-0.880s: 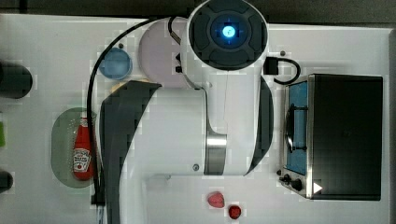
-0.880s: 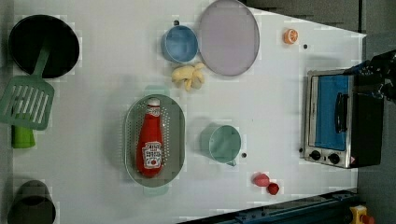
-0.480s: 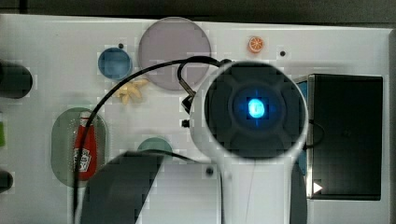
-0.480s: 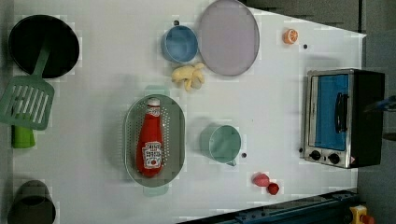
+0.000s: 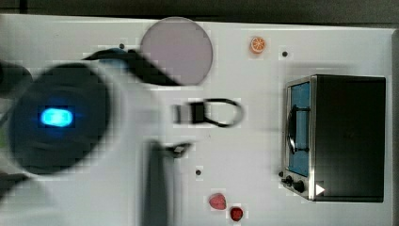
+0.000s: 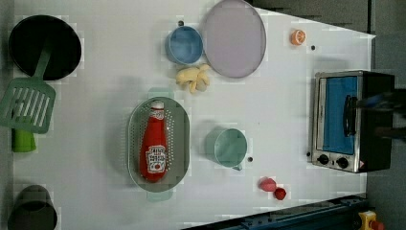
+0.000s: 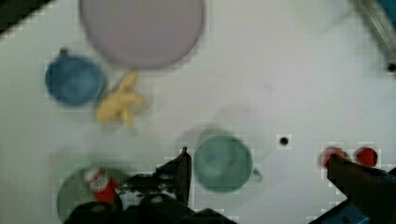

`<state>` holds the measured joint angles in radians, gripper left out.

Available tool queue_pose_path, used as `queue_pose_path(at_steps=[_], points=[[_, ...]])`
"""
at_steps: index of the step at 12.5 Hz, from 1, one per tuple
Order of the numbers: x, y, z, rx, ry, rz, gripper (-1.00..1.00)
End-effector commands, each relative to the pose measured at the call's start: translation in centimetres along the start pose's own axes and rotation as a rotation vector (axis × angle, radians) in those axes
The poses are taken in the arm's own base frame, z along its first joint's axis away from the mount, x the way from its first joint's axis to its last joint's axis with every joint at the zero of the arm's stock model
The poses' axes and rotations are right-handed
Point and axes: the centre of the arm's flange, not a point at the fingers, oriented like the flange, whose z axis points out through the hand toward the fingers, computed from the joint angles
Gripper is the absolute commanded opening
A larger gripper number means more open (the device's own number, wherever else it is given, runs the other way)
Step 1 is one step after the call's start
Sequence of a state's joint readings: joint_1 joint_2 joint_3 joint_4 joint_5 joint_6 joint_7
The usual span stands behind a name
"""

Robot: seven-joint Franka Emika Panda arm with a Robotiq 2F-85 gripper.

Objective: Pick ketchup from strainer and place it on the table

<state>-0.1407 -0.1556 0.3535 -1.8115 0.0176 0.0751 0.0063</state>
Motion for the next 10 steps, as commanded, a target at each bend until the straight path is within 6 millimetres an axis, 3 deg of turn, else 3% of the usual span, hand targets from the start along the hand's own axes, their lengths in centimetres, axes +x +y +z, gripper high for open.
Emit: queue_pose_path(at_steps=[1,6,10], points=[[-7.4,-7.5,2.9,-0.015,-0.028,-0.167,1.00],[-16.3,-15.1,8.4,0.012,-0.056,-0.393,1.00],[-20.4,-17.9,16.1,0.093,-0.063,-0.480,1.00]])
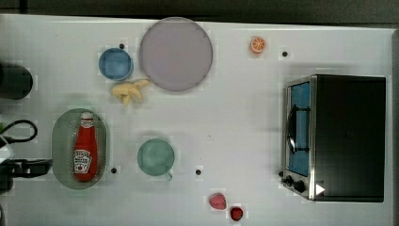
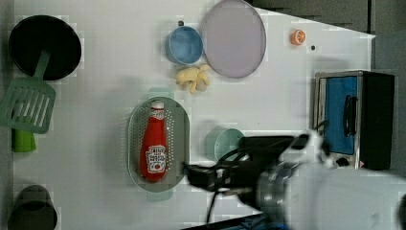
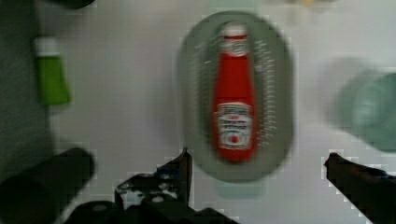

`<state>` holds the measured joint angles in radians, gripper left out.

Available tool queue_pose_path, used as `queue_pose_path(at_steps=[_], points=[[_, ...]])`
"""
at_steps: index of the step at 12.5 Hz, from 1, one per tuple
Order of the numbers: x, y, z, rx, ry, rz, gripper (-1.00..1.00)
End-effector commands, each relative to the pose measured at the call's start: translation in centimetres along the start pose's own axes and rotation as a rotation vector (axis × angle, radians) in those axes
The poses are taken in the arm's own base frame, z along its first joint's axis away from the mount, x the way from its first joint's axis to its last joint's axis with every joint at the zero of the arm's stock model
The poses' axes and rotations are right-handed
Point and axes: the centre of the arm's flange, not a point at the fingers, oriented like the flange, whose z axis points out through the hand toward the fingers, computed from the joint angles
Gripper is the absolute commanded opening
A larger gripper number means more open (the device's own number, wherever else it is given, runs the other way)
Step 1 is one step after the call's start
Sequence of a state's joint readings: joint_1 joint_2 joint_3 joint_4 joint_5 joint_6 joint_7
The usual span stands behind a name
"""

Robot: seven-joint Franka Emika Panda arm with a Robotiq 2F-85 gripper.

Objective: Pick ketchup from strainer and place it on the table

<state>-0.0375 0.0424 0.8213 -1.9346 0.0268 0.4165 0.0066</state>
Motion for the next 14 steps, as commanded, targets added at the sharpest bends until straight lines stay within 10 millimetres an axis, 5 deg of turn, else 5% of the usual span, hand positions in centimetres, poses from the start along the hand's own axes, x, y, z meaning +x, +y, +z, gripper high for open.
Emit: queue_pose_path(at_steps=[1,7,14], points=[[1.7,2.4,6.6,0.020,-0.003,0.070,1.00],[-0.9,3.2,17.7,0.063,0.013,0.038,1.00],[-1.0,3.1,25.3,0.101,-0.052,0.072,1.00]])
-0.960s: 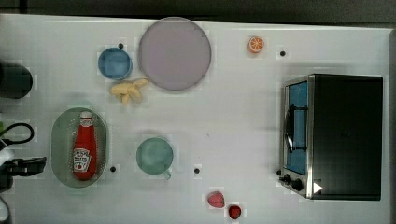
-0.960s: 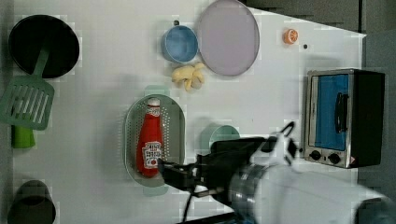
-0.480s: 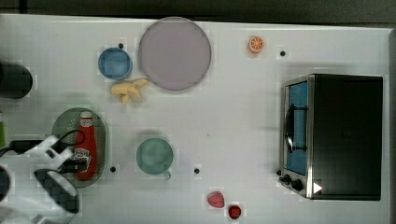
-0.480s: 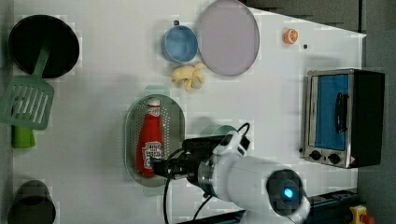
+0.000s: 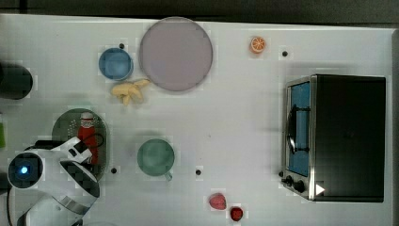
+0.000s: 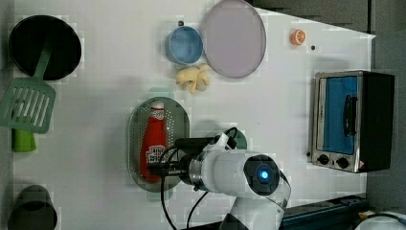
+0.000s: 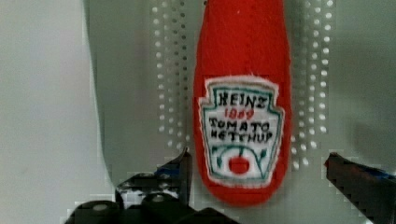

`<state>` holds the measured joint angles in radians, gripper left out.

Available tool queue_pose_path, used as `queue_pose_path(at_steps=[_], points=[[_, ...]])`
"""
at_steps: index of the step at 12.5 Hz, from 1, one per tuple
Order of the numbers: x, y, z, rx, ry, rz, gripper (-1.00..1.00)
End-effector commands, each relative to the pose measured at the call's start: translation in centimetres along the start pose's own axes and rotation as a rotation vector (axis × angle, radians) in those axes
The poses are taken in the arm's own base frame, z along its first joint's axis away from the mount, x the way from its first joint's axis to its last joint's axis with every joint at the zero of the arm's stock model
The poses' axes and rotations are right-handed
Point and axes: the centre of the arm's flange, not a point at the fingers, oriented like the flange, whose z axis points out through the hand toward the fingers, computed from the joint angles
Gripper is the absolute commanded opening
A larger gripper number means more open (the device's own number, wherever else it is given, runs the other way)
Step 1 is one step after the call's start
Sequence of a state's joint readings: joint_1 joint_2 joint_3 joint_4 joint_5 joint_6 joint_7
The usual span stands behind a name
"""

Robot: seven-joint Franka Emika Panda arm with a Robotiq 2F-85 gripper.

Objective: Pick ketchup from strainer and place it on the table

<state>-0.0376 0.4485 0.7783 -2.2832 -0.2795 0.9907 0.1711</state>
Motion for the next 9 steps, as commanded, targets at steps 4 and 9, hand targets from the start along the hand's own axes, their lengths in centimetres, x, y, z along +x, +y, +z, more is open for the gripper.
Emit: queue_pose_path(at_steps=[4,9], points=[[1.9,-1.4,2.4,0.051,0.051,0.057,1.00],[2.5,-2.2,4.4,0.045,0.043,0.072,0.21]])
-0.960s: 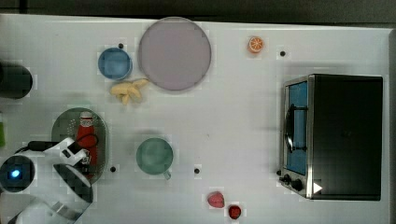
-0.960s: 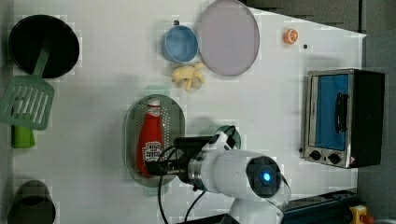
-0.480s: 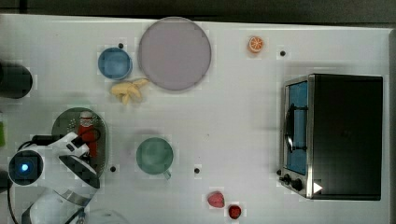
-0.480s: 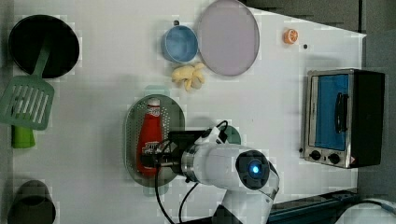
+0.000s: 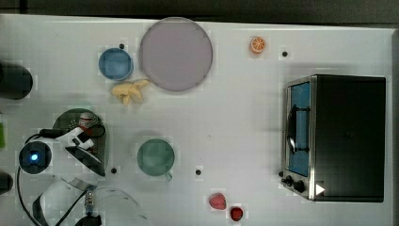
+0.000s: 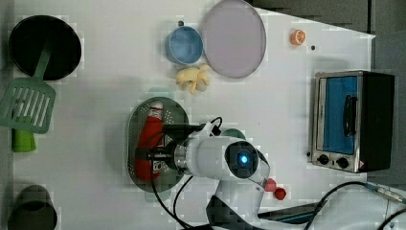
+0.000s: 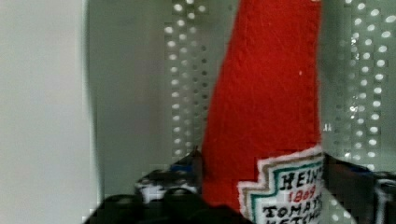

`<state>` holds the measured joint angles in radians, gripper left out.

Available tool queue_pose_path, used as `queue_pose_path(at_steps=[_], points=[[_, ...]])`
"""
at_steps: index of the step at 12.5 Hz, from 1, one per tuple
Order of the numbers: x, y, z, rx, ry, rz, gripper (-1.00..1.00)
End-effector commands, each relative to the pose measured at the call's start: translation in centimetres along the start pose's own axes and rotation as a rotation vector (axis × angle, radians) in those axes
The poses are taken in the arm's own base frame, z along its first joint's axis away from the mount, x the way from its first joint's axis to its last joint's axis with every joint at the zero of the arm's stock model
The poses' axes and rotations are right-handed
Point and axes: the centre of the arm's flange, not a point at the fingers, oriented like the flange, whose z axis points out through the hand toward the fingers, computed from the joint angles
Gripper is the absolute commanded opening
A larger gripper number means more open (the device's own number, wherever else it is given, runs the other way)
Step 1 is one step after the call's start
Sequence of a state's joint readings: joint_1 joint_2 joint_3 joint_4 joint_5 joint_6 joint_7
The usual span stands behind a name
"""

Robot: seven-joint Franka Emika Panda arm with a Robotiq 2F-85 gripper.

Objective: Pick ketchup from strainer and place it on the table

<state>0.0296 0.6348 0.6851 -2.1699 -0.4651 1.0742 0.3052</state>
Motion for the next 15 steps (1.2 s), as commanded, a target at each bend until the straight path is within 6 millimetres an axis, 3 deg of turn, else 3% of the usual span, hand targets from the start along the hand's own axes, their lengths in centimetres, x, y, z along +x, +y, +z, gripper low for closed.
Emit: queue_pose_path(at_steps=[1,4,10,13,15], points=[[-0.5,-1.2,-0.4,0.006,0.021,0.034,0.21],[-0.7,-2.0,-3.7,0.028,0.067,0.029,0.21],[-0.4,-4.0,-16.3,0.110,0.124,0.199,0.21],[0.9,-2.9,-21.5,0.064,0.086,0.211,0.21],[2.8,-1.0,-24.7,0.037,0.035,0.176,0.21]])
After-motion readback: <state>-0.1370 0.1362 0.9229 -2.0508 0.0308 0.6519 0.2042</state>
